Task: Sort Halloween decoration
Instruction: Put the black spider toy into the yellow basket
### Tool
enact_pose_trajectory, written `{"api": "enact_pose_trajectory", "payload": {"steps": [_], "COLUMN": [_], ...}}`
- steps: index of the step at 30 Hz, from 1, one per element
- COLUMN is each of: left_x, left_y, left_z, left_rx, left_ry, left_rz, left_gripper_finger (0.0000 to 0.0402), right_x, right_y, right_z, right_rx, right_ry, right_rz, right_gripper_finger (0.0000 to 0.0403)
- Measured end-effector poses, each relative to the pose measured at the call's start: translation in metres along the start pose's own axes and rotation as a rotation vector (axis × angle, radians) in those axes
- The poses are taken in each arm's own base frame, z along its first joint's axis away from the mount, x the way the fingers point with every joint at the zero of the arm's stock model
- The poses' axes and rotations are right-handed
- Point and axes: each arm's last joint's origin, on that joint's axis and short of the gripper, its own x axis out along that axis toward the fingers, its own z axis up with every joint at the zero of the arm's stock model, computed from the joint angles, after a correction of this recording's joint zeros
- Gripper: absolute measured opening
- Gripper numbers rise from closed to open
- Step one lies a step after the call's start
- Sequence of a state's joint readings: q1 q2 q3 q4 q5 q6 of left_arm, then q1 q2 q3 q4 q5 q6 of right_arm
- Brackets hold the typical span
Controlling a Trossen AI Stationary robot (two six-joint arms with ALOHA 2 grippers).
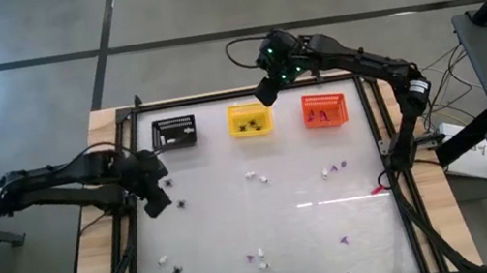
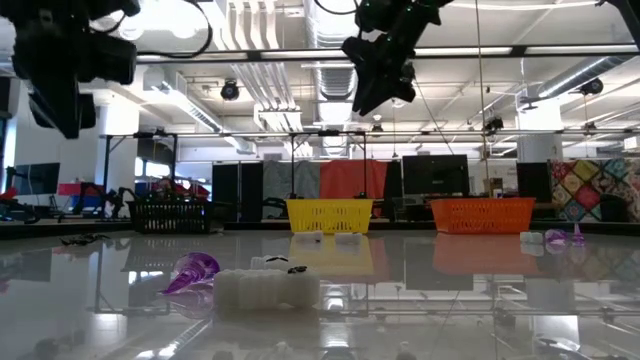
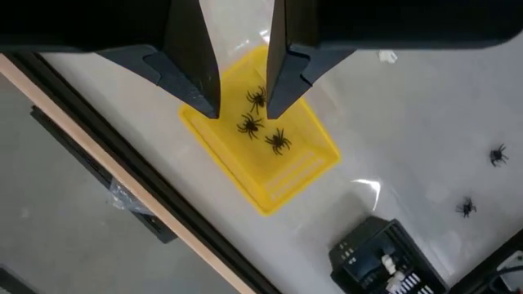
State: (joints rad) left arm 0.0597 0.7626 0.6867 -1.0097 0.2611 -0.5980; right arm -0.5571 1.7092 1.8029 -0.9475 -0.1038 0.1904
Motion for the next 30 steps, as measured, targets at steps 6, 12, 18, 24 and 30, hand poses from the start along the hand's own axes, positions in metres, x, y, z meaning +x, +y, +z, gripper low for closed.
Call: {"api": "enact_pose_trajectory", "payload": {"steps": [6, 12, 18, 24, 30], "left_x": [0.022, 0.036, 0.044, 0.050, 0.064], "left_y": [0.011, 0.017, 0.018, 0.015, 0.019], "left_z": [-0.006, -0.006, -0.005, 0.004, 0.009], "left_rx": [0.018, 0.090, 0.155, 0.138, 0.116], "left_ry": [0.057, 0.080, 0.107, 0.088, 0.137], "left_rz": [0.039, 0.065, 0.089, 0.120, 0.218], "left_gripper_finger": [0.0103, 0.0103, 0.0103, 0.0103, 0.0103], "right_x": [-0.010, -0.023, -0.034, -0.038, -0.038], "right_y": [0.002, 0.006, 0.011, 0.024, 0.040], "right_z": [0.005, 0.010, 0.010, 0.006, -0.004], "right_rx": [0.025, 0.062, 0.126, 0.149, 0.135], "right_ry": [-0.015, -0.035, -0.007, 0.025, 0.096], "right_rz": [0.003, 0.012, 0.013, 0.029, 0.039], "right_gripper_finger": [0.0090, 0.0092, 0.0086, 0.0085, 0.0091]}}
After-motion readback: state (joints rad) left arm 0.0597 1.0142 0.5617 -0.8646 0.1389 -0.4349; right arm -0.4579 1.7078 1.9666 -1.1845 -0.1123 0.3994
